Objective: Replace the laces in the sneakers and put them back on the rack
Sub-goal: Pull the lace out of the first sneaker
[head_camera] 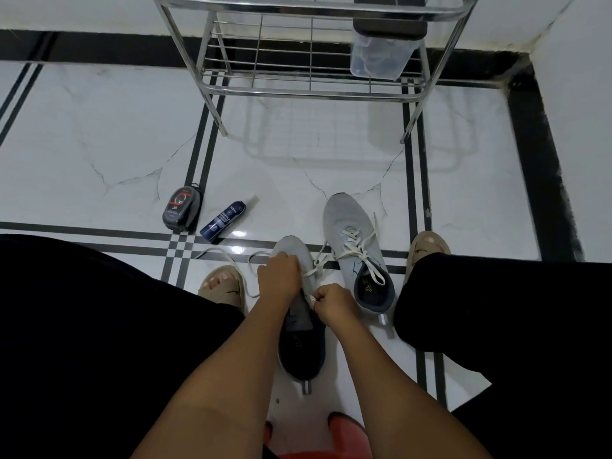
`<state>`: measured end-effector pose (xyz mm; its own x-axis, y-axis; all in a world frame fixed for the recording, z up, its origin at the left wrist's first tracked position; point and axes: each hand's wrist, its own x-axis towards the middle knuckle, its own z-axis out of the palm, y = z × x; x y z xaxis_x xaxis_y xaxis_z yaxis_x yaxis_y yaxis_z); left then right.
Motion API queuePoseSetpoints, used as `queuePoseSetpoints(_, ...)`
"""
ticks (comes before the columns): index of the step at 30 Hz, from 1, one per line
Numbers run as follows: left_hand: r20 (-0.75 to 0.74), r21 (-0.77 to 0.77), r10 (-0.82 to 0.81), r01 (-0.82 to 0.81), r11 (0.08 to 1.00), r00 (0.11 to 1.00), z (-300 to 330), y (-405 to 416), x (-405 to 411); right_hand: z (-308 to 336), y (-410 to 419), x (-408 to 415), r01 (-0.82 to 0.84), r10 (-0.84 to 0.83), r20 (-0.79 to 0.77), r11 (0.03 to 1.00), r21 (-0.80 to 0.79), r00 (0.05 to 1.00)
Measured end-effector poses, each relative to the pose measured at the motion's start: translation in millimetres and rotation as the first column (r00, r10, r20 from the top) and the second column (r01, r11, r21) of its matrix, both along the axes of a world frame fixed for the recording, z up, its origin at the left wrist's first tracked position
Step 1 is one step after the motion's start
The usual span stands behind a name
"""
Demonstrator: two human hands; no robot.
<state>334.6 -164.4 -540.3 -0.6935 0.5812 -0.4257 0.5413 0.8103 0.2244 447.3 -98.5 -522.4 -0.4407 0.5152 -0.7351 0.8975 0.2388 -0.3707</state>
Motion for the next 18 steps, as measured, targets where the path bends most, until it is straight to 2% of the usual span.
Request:
queuePoseSetpoints(2, 0.040, -0.021, 0.029, -0.029, 0.999, 0.999, -1.0, 0.3, 3.1, -1.0, -0.3, 0.1, -0.005, 0.005, 0.008, 1.000, -0.002, 1.000)
queuePoseSetpoints(5, 0.125, -0.049, 0.200, -0.195, 0.980, 0.972, 0.7, -5.0, 2.1, -1.3, 0.3, -0.8, 0.017, -0.017, 0.011, 0.999, -0.030, 1.000)
queuePoseSetpoints(7, 0.143, -0.065, 0.255, -0.248, 0.967, 0.956, 0.4, -9.0, 0.6, 0.6, 0.4, -1.9, 0.021, -0.021, 0.013, 0.999, -0.039, 1.000)
queuePoseSetpoints(10, 0.141, -0.089, 0.248, -0.238, 0.967, 0.958, 2.5, -11.6, 3.6, 2.4, -0.4, -2.6, 0.015, -0.015, 0.004, 0.999, -0.045, 1.000)
queuePoseSetpoints(15, 0.051, -0.150, 0.185, -0.176, 0.973, 0.981, 4.6, -13.2, 11.6, 4.0, -2.0, -1.1, 0.042, -0.044, -0.022, 0.997, -0.063, 0.999)
queuePoseSetpoints(18, 0.153, -0.138, 0.230, -0.210, 0.968, 0.961, 5.0, -14.5, 10.5, 3.5, -2.8, 0.4, 0.084, -0.085, -0.013, 0.995, -0.062, 0.996)
